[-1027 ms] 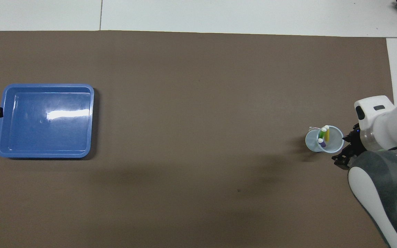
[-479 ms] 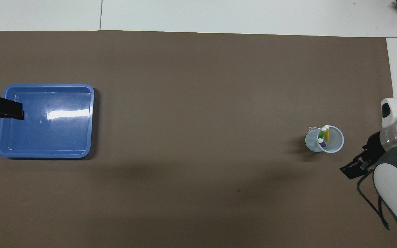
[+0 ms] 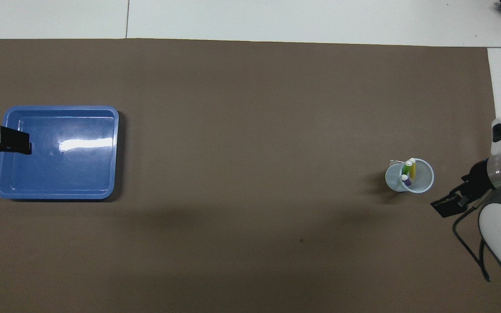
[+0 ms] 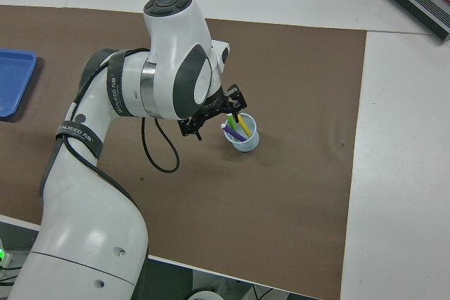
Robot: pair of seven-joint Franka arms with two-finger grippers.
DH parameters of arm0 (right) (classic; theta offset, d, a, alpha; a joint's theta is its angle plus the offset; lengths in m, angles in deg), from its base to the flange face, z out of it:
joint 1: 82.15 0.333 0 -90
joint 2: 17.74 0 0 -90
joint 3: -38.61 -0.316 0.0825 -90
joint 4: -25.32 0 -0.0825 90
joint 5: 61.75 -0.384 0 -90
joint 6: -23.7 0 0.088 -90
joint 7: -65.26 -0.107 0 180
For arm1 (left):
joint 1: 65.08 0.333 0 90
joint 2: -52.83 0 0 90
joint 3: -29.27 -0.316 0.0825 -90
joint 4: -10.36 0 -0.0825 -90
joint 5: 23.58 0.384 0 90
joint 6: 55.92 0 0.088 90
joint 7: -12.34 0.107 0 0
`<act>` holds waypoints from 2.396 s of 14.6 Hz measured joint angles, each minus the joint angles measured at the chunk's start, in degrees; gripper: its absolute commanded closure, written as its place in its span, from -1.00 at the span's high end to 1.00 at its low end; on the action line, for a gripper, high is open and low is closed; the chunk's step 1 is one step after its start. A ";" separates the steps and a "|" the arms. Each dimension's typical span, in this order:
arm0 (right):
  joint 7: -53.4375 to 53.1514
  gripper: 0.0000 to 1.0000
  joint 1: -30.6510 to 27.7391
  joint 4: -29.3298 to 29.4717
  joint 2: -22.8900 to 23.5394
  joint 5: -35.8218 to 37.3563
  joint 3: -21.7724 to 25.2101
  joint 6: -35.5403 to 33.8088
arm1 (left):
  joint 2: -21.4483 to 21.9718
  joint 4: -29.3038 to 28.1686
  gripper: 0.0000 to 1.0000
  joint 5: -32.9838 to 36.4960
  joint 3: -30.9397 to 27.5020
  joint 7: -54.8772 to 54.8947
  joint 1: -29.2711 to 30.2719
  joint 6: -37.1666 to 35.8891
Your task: Transfer and insert pens with both arms
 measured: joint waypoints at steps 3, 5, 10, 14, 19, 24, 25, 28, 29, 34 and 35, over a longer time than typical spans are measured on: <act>-8.99 1.00 0.52 2.51 0.71 -0.59 -0.53 -0.18 | 0.52 -1.28 1.00 0.00 -0.08 0.00 0.00 0.95; -13.47 1.00 1.56 5.87 2.66 -0.60 -1.01 -1.66 | 0.52 -1.31 1.00 0.00 -0.13 0.00 0.00 1.04; -16.80 1.00 3.03 10.53 6.46 -0.64 -0.95 -5.77 | 0.48 -1.35 1.00 -0.14 -0.93 0.00 -0.04 1.42; -24.12 1.00 4.45 11.14 6.48 -0.66 -0.51 -6.51 | 0.47 -1.36 1.00 -4.43 -1.82 0.00 -0.03 1.50; -25.29 1.00 4.84 12.23 6.79 -0.67 0.47 -6.37 | 0.47 -1.37 1.00 -5.68 -1.84 0.00 -0.03 1.57; -25.35 1.00 2.95 13.30 7.41 -0.67 -0.25 -5.99 | 0.53 -1.37 1.00 -5.77 -1.83 0.00 -0.03 1.95; -25.35 1.00 2.08 13.43 7.48 -0.67 -0.97 -5.99 | 0.58 -1.36 1.00 -5.78 -1.78 0.00 -0.03 2.06; -25.35 1.00 0.42 13.61 7.57 -0.67 -2.45 -5.99 | 0.69 -1.36 1.00 -5.79 -1.74 0.00 -0.03 2.27; -25.35 1.00 0.34 13.65 7.59 -0.67 -2.55 -5.99 | 0.70 -1.36 1.00 -5.79 -1.74 0.00 -0.03 2.29; -29.66 1.00 0.32 13.72 7.63 -0.67 -2.69 -5.99 | 0.70 -1.36 1.00 -5.79 -1.74 0.00 -0.03 2.33; -30.68 1.00 0.32 13.76 7.63 -0.67 -2.85 -5.99 | 0.70 -1.36 1.00 -5.79 -1.75 0.00 -0.03 2.34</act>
